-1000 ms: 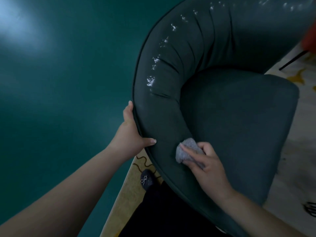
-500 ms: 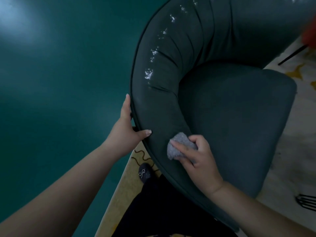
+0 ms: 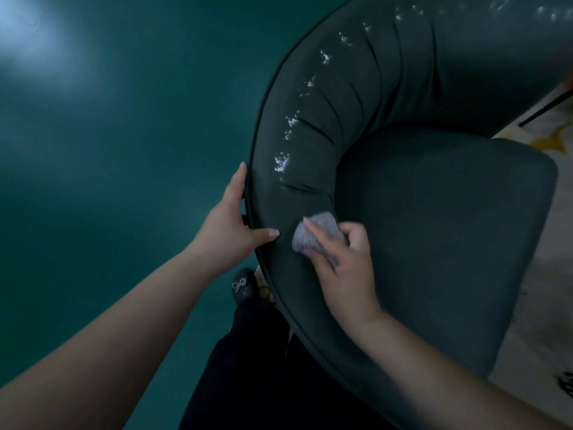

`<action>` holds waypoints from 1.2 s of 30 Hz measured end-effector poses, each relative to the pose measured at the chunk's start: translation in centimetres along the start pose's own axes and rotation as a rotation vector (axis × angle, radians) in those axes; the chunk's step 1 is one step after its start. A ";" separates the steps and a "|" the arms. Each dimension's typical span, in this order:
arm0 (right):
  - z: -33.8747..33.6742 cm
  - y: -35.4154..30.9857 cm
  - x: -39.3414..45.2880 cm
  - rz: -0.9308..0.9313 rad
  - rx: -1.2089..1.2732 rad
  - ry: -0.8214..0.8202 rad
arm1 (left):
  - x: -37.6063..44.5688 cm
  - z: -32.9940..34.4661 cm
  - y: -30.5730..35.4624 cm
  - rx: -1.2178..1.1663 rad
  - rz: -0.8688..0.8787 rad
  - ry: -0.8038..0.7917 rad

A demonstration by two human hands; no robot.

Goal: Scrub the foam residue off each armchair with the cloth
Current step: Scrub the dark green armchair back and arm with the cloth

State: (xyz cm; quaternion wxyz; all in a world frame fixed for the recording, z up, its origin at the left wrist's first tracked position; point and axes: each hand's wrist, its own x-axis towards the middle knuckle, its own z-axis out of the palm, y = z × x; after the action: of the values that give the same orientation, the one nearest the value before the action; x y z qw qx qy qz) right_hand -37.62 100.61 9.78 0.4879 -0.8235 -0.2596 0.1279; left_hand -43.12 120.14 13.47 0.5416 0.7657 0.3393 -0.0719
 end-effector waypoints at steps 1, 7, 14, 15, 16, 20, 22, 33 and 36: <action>0.9 -0.5 2.3 -0.005 -0.018 0.020 | 0.5 -0.3 0.2 0.009 0.012 -0.023; 2.7 -2.1 7.3 -0.056 -0.089 0.072 | 4.0 -2.6 0.9 0.015 0.047 -0.204; 3.4 -3.2 9.9 -0.074 -0.233 0.099 | 7.3 -4.9 0.4 0.046 0.058 -0.416; 3.7 -3.6 12.0 -0.049 -0.240 0.127 | 7.7 -5.1 0.4 0.058 0.069 -0.428; 3.9 -3.8 13.4 -0.020 -0.215 0.138 | 8.2 -5.3 0.6 0.066 0.079 -0.436; 3.5 -3.2 9.7 -0.011 -0.133 0.067 | 10.2 -6.0 1.6 0.095 0.111 -0.477; 3.5 -3.5 6.5 -0.005 -0.108 0.056 | 10.9 -6.3 2.2 0.095 0.134 -0.511; 5.0 -5.5 10.7 0.050 -0.247 0.161 | 13.0 -8.1 3.7 0.035 0.173 -0.609; 5.0 -5.8 9.4 0.063 -0.253 0.165 | 13.6 -8.4 4.0 0.035 0.178 -0.644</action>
State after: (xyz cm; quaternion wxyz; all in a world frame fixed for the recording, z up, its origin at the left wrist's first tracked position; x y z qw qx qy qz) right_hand -33.86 111.74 12.73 0.3955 -0.8939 -0.2067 0.0415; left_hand -32.57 132.75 13.52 0.6121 0.7394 0.0813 -0.2685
